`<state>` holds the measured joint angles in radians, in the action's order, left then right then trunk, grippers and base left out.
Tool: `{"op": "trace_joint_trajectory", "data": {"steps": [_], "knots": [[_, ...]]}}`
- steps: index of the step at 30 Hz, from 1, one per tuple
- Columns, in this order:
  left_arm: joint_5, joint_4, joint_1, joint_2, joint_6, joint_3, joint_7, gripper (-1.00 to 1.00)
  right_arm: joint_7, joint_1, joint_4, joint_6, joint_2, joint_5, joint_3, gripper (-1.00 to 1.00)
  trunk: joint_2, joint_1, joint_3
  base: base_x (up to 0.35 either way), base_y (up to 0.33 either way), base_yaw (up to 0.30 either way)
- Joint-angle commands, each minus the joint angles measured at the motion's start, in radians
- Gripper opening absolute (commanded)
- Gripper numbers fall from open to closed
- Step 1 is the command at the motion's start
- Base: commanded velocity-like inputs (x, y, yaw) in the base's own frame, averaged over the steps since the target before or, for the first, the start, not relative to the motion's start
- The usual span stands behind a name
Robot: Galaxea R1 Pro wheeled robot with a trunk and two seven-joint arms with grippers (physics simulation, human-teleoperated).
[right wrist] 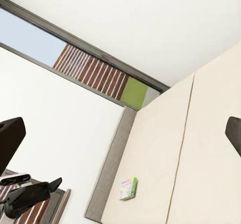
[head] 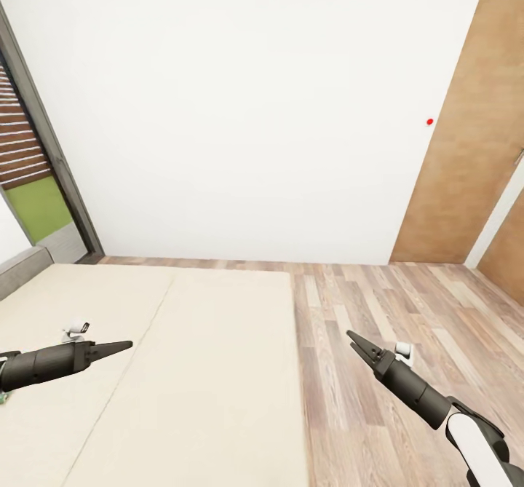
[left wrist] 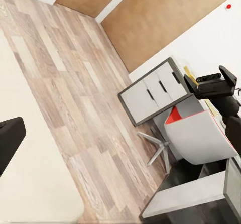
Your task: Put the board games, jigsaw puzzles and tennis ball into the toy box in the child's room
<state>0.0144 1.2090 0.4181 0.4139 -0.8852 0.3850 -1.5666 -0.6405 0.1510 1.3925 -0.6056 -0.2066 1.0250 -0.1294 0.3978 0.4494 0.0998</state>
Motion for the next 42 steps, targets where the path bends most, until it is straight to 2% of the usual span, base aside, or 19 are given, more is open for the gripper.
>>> {"op": "trace_joint_trajectory", "data": {"steps": [1, 16, 32, 42], "knots": [[-0.001, 0.000, 0.001, 0.000, -0.011, 0.000, -0.004, 1.00, 0.001, 0.001, 0.000, -0.007, 0.000, 0.006, -0.001, 1.00, 0.002, 0.001, 0.002, 0.000, 0.203, -0.014], [-0.001, 0.000, 0.001, -0.001, -0.011, 0.000, -0.004, 1.00, 0.011, 0.001, 0.000, -0.008, 0.001, 0.001, 0.000, 1.00, 0.002, 0.001, 0.002, 0.000, 0.075, -0.003], [-0.001, 0.000, 0.001, 0.000, -0.011, 0.000, -0.004, 1.00, 0.001, 0.001, 0.000, -0.007, 0.001, 0.003, 0.001, 1.00, 0.002, 0.001, 0.002, 0.000, 0.259, -0.001], [-0.001, 0.000, 0.001, 0.000, -0.011, 0.000, -0.004, 1.00, -0.001, 0.001, 0.000, -0.007, 0.001, 0.004, 0.001, 1.00, 0.002, 0.001, -0.003, 0.000, 0.219, -0.124]]}}
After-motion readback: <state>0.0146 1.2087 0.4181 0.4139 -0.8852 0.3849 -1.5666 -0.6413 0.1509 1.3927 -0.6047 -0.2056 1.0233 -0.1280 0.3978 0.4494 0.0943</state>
